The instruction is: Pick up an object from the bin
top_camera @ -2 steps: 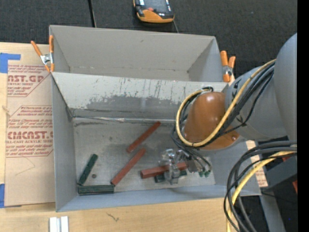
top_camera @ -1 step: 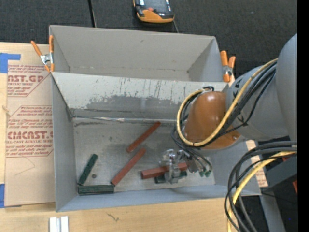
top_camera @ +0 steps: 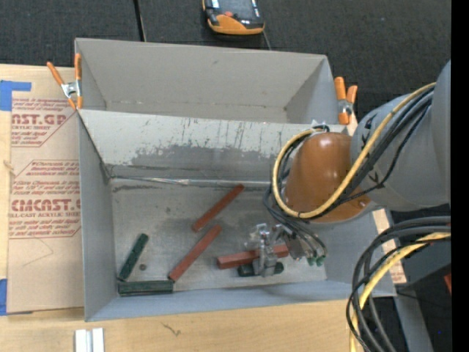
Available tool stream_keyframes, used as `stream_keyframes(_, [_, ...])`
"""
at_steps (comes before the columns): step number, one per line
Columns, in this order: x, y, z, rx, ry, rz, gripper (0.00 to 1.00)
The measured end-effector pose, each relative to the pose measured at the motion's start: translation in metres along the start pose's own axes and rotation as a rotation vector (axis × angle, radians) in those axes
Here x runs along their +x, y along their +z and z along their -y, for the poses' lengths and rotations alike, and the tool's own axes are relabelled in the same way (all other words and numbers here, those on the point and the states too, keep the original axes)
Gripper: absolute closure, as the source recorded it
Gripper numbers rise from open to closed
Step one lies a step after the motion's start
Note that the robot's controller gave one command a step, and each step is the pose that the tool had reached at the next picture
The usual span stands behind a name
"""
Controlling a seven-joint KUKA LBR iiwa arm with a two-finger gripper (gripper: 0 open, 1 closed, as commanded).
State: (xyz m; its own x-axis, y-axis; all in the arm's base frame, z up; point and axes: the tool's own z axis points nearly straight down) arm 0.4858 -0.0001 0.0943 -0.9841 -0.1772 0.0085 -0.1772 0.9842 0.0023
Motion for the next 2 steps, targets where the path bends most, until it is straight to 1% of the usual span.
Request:
stream_keyframes(1, [-0.0026, -0.0155, 0.0005, 0.002, 0.0, 0.01, 1.0])
stream_keyframes(2, [-0.003, -0.0202, 0.0006, 0.003, 0.0, 0.011, 1.0])
